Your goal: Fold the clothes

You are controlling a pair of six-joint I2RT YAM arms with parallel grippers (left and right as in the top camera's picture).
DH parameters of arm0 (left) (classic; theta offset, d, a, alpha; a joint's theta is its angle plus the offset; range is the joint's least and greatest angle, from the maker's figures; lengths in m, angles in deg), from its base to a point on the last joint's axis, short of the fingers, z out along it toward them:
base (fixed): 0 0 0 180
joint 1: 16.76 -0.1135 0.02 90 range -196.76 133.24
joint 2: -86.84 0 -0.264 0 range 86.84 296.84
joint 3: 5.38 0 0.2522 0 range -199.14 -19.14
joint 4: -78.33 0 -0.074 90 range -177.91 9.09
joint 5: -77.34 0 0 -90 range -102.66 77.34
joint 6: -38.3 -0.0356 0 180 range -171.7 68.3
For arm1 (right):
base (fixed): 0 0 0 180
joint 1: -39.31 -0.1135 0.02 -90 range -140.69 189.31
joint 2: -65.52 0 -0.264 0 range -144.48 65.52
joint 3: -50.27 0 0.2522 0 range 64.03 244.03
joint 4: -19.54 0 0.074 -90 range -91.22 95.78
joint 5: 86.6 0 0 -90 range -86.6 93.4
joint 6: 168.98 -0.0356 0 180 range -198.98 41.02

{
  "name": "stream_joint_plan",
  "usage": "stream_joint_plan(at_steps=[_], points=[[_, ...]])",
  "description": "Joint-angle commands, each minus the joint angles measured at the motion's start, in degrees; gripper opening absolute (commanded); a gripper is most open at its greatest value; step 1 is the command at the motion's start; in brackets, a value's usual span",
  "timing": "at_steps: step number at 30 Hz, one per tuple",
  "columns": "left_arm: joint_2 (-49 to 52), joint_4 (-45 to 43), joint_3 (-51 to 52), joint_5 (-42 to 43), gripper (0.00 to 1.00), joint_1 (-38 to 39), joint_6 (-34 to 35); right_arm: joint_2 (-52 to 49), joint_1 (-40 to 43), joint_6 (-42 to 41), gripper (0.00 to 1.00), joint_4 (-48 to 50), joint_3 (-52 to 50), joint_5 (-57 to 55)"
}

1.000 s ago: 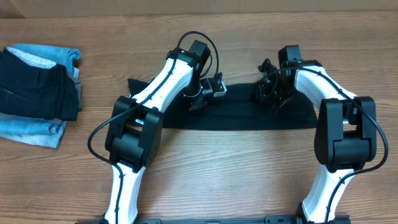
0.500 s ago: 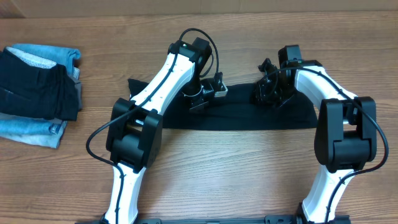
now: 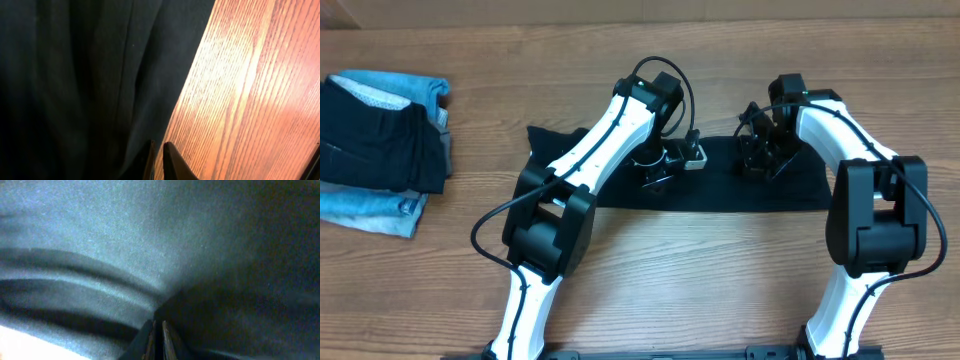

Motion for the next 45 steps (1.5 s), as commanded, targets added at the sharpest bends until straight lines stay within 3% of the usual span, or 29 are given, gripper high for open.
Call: stream_joint_plan(at_steps=[1, 8, 12, 16, 20, 26, 31, 45], points=[[0.5, -1.2, 0.7, 1.1, 0.08, 0.0, 0.4, 2.7, 0.2, 0.0, 0.08, -2.8, 1.5, 0.8], [0.5, -2.9, -0.7, 1.7, 0.04, 0.0, 3.9, 2.9, 0.2, -1.3, 0.05, -7.6, 1.4, 0.7], [0.3, -4.4, -6.1, 1.7, 0.04, -0.3, 11.5, 2.9, 0.2, -1.5, 0.04, -10.9, 1.4, 0.7], [0.3, -10.9, -5.9, 1.6, 0.04, -1.2, 22.4, 2.9, 0.2, -3.1, 0.04, -12.5, 1.3, -1.1], [0.3, -13.4, -3.8, 1.4, 0.06, -1.2, 28.3, 2.9, 0.2, -5.9, 0.04, -11.8, -0.1, -3.8], [0.3, -13.1, 1.9, 1.5, 0.05, -1.2, 29.4, 2.9, 0.2, -6.1, 0.04, -8.6, -4.1, -4.8], [0.3, -10.4, 2.0, 1.1, 0.04, -1.2, 29.3, 2.9, 0.9, -16.3, 0.04, -9.6, -4.2, -20.3], [0.3, -11.0, 6.3, -2.4, 0.06, -1.8, 29.4, 2.9, 9.5, -16.3, 0.04, -9.2, -3.1, -20.2]])
